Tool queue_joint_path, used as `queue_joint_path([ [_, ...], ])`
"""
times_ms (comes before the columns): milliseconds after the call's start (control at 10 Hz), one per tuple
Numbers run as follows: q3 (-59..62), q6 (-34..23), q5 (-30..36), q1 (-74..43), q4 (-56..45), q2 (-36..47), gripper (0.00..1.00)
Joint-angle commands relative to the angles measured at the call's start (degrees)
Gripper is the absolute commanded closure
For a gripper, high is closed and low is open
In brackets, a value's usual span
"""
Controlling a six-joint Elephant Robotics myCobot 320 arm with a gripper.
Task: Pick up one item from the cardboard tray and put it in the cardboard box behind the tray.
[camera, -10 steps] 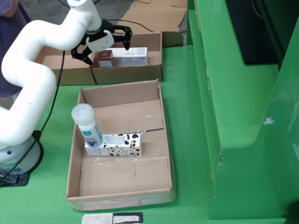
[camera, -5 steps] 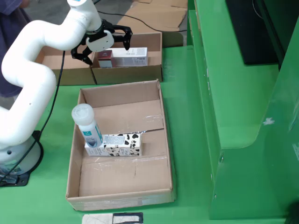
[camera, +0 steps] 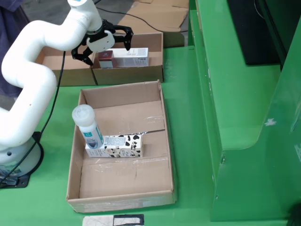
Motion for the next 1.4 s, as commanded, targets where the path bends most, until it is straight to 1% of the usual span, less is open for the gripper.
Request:
queue_joint_path([
  [0,0.87,-0.43,0.85,0.67,0.38,1.66,0.0],
  [100,0.87,-0.43,0.85,0.67,0.38,1.66,0.0],
  [200,0.87,-3.81,1.17,-4.07,-5.41,8.19,0.0],
  [500,0.87,-3.81,1.17,-4.07,-5.41,8.18,0.0],
  [600,0.87,-5.97,1.33,-10.12,-3.19,11.23,0.0],
  [800,0.87,-5.97,1.33,-10.12,-3.2,11.23,0.0],
  [900,0.87,-11.73,-5.63,-18.22,3.99,16.44,0.0],
  [1000,0.87,-11.73,-5.63,-18.22,3.99,16.44,0.0],
  [1100,0.87,-13.06,-4.57,-22.7,2.59,17.5,0.0],
  [1300,0.87,-13.06,-4.57,-22.7,2.59,17.5,0.0],
])
